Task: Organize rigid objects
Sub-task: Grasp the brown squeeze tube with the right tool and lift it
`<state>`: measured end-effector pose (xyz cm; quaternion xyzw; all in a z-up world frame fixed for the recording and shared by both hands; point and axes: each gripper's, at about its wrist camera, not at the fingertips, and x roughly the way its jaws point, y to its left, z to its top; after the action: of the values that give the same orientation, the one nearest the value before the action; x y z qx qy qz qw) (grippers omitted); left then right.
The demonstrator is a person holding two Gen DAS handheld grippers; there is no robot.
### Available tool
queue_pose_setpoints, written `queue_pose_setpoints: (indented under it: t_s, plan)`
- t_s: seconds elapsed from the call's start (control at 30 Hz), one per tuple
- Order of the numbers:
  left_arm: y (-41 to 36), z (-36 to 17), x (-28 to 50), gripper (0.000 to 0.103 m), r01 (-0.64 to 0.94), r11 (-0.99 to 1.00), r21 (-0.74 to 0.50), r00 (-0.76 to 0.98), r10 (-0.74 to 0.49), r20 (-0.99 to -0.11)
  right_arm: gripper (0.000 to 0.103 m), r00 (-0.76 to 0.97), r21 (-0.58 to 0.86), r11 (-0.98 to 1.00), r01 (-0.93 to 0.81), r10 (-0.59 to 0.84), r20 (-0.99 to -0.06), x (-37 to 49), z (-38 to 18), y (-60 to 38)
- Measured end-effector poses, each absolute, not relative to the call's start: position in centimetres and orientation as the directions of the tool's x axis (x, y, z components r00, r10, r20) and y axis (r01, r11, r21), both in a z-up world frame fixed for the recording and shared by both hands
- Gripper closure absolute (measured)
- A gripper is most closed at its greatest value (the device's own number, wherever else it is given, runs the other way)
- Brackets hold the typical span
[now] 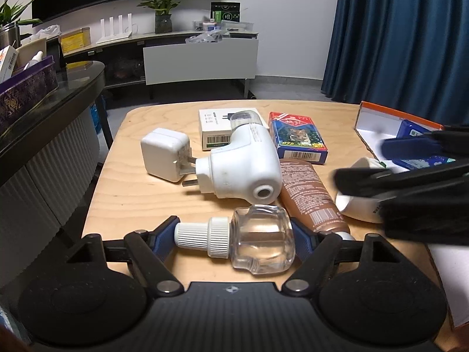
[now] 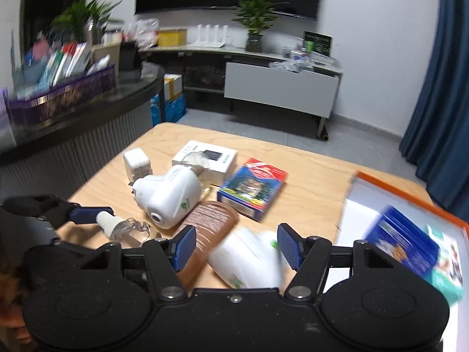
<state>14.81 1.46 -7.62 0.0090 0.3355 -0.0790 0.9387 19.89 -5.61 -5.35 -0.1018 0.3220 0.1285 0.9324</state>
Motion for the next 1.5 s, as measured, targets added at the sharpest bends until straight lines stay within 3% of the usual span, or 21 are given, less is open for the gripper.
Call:
queue_pose_setpoints:
  t_s: [0.13,0.23,0.3,0.4,0.5,0.6,0.67,0.77,0.9,1.0,1.13,1.23,1.33,1.5]
  plan:
    - [1.6,-7.6,14.8,0.023,0.164,0.986,-0.040,0.763,-0.152,-0.628,0.030,0.769,-0.198,0.970,-0.141,-0.019,-0.639,20.7,-6.2,-6.7]
    - [1.9,-7.6,14.8,0.023,0.170,0.984,-0.059,0.762,-0.170,-0.625,0.029,0.782,-0.300,0.948,0.106,-0.266,-0.564,18.9,-5.5,-10.2]
    - [2.0,-7.7,14.8,0.023,0.170,0.983,-0.067,0.764,-0.174,-0.621,0.028,0.736,-0.268,0.934,0.235,-0.351,-0.579,17.8,-4.5,-13.3]
    - [1.9,-7.6,14.9,0.023,0.166,0.983,-0.074,0.766,-0.176,-0.619,0.026,0.720,-0.142,0.945,0.296,-0.319,-0.616,16.0,-3.2,-16.7]
    - [2.2,-7.6,14.8,0.023,0.166,0.983,-0.084,0.765,-0.182,-0.617,0.026,0.755,-0.093,0.946,0.309,-0.304,-0.582,14.5,-2.2,-17.1]
    - [2.5,-7.5,14.7,0.023,0.162,0.982,-0.093,0.763,-0.184,-0.619,0.025,0.812,-0.007,0.988,0.157,-0.133,-0.568,14.2,-1.9,-15.0]
    - [2.8,-7.4,14.5,0.023,0.163,0.981,-0.107,0.761,-0.194,-0.619,0.024,0.819,-0.049,0.998,0.026,-0.050,-0.572,14.6,-2.4,-12.7]
    - [2.9,-7.4,14.1,0.023,0.166,0.980,-0.110,0.761,-0.198,-0.618,0.024,0.805,-0.162,0.985,-0.053,-0.054,-0.590,15.5,-3.9,-9.4]
    - [3.1,-7.4,13.8,0.023,0.162,0.981,-0.103,0.766,-0.191,-0.614,0.023,0.821,-0.211,0.973,-0.094,-0.044,-0.570,15.8,-4.4,-7.4]
    - [3.5,-7.5,13.6,0.023,0.159,0.981,-0.108,0.769,-0.191,-0.610,0.020,0.849,-0.187,0.969,-0.160,0.039,-0.527,14.6,-3.8,-7.0]
    - [3.2,-7.6,13.5,0.023,0.156,0.984,-0.087,0.774,-0.176,-0.608,0.020,0.817,-0.223,0.952,-0.212,0.047,-0.574,16.2,-5.1,-5.2]
    - [3.6,-7.5,13.5,0.023,0.155,0.982,-0.108,0.775,-0.189,-0.603,0.020,0.773,-0.261,0.962,-0.078,-0.106,-0.625,18.6,-6.2,-6.3]
    - [3.9,-7.5,13.4,0.023,0.152,0.981,-0.117,0.775,-0.192,-0.602,0.017,0.739,-0.278,0.900,0.335,-0.434,-0.515,18.1,-4.9,-10.3]
    - [3.7,-7.6,13.6,0.023,0.158,0.980,-0.118,0.779,-0.197,-0.595,0.020,0.694,-0.265,0.855,0.446,-0.517,-0.501,16.7,-4.0,-13.3]
